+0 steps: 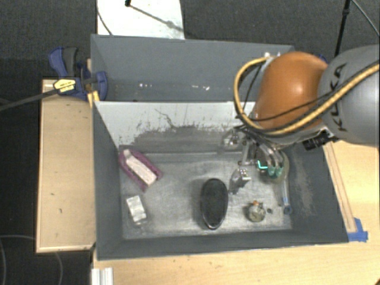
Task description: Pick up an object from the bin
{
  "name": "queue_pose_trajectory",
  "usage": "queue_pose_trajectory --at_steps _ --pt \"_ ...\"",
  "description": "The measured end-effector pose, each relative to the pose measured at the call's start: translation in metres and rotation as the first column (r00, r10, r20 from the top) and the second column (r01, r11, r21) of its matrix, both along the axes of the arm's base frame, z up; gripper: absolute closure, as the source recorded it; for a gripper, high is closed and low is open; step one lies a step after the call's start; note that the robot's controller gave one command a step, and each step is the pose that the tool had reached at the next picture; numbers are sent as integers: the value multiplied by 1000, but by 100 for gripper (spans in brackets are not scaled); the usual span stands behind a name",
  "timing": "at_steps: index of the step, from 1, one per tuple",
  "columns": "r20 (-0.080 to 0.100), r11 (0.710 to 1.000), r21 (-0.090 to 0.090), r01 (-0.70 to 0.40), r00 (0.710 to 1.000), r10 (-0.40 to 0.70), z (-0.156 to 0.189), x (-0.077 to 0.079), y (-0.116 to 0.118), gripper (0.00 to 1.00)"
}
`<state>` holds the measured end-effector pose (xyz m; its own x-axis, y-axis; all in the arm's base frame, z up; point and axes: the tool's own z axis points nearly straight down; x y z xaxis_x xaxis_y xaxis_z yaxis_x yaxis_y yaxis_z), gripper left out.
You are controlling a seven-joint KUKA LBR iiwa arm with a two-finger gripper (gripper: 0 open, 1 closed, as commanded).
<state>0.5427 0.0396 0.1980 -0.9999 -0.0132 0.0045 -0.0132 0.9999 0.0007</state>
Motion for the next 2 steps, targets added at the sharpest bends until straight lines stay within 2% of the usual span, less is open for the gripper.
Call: queue_pose_trajectory --at_steps 1,2 --pt "9 868 -2 -497 868 497 -126 -23 27 0" --pt "10 617 -4 -787 617 787 -97 -16 16 0"
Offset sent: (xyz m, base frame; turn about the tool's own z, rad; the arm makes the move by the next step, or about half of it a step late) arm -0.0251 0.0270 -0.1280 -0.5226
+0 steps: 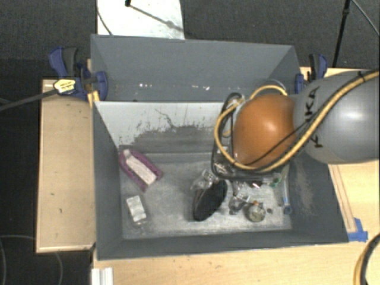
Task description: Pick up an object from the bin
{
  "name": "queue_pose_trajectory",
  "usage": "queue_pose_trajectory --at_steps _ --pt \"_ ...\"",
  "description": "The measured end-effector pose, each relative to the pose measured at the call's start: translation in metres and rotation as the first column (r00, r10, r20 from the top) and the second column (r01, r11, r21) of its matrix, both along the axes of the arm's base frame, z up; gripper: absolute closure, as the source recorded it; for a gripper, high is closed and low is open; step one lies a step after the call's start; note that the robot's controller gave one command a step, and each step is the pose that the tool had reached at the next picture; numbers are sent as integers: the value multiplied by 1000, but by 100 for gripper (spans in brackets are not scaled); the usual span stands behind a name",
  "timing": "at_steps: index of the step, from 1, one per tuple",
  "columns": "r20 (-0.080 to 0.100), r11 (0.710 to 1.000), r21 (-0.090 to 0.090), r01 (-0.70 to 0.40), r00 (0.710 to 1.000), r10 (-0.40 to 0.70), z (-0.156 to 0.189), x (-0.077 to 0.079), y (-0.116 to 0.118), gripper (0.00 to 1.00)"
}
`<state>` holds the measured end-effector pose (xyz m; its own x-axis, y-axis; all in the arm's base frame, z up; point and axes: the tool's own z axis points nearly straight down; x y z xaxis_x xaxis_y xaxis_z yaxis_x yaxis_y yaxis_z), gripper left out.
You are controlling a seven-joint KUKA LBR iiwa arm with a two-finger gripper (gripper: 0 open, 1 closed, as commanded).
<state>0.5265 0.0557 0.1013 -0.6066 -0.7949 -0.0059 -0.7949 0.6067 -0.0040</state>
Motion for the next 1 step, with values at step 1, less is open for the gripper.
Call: queue_pose_trajectory --at_steps 1 --pt "-1 959 0 -284 959 284 13 2 37 0"
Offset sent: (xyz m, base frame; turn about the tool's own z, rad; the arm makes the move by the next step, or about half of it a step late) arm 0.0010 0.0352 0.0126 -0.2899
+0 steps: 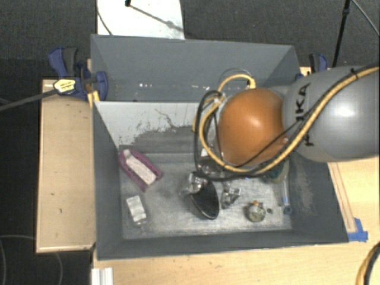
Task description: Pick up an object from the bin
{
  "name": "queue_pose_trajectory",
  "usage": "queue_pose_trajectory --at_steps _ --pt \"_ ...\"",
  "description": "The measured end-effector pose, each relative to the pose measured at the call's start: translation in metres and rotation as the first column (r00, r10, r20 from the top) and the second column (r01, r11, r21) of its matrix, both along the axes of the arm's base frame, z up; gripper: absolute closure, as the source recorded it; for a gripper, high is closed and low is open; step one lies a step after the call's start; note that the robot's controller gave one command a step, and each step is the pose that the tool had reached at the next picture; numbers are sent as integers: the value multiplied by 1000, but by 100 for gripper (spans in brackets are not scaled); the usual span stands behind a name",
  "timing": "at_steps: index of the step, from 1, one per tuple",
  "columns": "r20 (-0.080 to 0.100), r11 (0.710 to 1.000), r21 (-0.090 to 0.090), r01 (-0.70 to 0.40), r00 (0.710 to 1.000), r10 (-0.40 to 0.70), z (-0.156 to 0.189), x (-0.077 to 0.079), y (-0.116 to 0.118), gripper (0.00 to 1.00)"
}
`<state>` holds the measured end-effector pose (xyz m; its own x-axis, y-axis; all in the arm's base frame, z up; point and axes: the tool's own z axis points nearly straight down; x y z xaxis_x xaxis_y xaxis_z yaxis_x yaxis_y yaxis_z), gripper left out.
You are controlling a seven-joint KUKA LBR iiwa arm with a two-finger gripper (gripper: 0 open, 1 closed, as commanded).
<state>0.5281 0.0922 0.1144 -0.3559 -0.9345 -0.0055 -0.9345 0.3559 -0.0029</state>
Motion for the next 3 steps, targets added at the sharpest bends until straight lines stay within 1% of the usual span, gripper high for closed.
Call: queue_pose_trajectory --at_steps 1,2,3 --pt "2 913 -1 -408 913 408 -43 16 -3 0" --pt "3 752 -3 -659 752 659 -43 -3 57 0" --pt "2 758 -6 -652 758 652 -41 -1 56 100"
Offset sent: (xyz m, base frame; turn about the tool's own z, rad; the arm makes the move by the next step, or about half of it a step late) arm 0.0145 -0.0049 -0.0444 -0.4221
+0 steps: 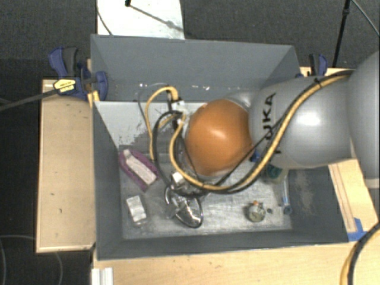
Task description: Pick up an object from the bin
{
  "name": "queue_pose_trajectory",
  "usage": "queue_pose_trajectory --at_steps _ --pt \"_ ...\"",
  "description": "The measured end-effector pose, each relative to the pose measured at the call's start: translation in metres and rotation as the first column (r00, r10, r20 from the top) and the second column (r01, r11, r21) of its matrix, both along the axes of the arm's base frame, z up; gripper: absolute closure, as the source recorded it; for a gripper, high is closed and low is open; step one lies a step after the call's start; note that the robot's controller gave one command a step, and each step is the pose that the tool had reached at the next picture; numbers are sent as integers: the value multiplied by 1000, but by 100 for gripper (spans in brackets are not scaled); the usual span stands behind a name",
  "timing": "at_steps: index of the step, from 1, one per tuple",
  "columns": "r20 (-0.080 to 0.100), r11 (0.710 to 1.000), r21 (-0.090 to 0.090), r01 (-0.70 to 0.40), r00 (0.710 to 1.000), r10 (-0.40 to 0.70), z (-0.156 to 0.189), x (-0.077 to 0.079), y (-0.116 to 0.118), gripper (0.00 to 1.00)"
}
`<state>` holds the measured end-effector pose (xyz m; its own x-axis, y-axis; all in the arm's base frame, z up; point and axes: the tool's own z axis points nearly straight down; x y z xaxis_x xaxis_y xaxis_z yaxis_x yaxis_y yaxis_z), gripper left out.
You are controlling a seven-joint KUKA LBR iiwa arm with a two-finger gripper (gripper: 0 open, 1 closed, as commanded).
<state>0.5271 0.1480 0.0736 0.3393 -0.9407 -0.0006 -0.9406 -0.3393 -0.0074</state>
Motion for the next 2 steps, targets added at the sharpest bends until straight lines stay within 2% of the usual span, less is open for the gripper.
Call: queue_pose_trajectory --at_steps 1,2 --pt "-1 1000 0 7 1000 -7 70 1 1 100" --pt "-5 1000 0 18 1000 -18 80 2 1 100"
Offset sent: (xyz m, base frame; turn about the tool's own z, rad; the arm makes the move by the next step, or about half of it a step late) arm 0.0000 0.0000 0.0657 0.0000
